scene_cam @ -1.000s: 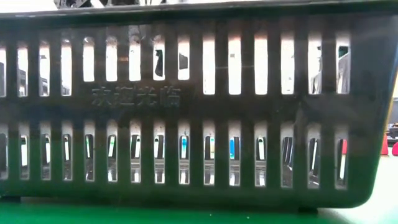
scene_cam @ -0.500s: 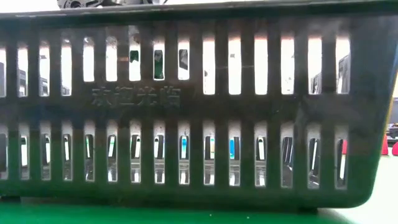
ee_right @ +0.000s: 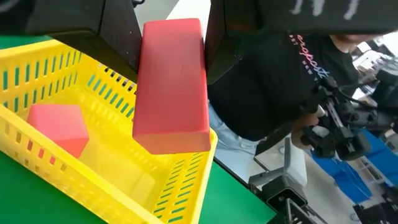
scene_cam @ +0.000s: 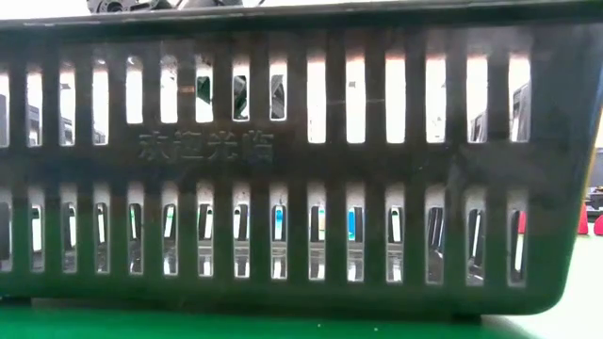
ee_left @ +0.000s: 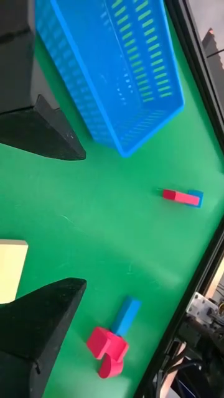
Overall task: Sort & place blocks by color
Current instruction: Put the top pink wooden block into the yellow basket, then put the left blue wooden block into the blue basket
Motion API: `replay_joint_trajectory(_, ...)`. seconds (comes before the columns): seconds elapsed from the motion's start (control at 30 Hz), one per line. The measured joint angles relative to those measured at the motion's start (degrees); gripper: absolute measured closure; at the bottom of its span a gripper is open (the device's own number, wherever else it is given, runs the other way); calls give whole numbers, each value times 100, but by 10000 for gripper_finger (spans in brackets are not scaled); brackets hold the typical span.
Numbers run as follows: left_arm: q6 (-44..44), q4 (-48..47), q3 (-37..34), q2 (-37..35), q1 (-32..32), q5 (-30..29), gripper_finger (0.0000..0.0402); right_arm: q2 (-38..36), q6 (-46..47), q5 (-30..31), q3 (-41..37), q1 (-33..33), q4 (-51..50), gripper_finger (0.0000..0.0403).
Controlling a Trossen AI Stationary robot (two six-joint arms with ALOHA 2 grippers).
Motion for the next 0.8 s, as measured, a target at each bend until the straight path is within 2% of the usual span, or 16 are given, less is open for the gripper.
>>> replay_joint_trajectory(0.17, -69, -71, 0, 2, -11, 4, 76, 0, 6, 7, 0, -10, -8, 257)
replay_joint_trajectory(0.5, -179, -455, 0, 2, -154, 154, 76, 2, -334, 9, -1, -17, -40, 158)
replay_joint_trajectory(0.67, -71, -460, 0, 2, -205, 602, 76, 2, -699, 4, -2, -17, 511, 149)
replay_joint_trajectory(0.8, 244, -384, 0, 2, -238, 678, 76, 2, -1506, 2, -2, -118, 892, 158)
